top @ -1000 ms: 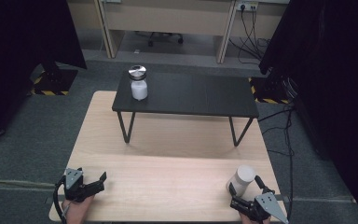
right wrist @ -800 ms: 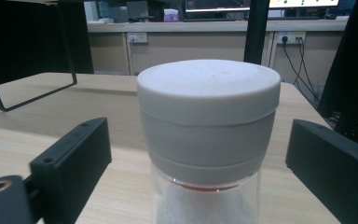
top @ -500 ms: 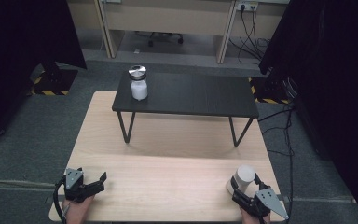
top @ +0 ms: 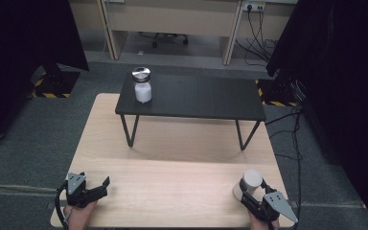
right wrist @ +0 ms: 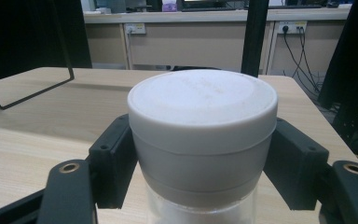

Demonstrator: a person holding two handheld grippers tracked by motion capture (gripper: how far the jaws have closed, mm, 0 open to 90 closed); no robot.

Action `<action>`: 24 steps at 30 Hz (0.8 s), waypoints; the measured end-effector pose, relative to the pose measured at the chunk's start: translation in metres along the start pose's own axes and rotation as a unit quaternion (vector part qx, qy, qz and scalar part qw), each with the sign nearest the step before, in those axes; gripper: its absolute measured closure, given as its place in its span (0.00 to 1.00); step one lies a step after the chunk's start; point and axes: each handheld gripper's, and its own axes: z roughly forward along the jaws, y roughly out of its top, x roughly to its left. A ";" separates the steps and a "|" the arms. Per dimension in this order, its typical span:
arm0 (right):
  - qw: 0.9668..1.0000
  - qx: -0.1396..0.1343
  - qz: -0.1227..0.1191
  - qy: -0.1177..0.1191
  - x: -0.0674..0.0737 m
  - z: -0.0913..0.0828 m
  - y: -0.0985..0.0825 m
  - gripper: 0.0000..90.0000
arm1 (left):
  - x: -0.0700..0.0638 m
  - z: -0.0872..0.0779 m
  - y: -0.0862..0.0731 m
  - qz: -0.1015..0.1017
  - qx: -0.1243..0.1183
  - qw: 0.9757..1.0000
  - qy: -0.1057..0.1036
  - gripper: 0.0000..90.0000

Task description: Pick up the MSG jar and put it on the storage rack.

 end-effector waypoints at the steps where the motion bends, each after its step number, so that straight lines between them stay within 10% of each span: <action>1: 1.000 0.000 0.000 0.000 0.000 0.000 0.000 0.37 | 0.000 0.000 0.000 0.000 0.000 1.000 0.000 0.00; 24: 1.000 -0.006 -0.008 0.005 -0.001 -0.001 0.001 0.38 | -0.001 0.001 0.001 0.006 0.003 1.000 0.001 0.00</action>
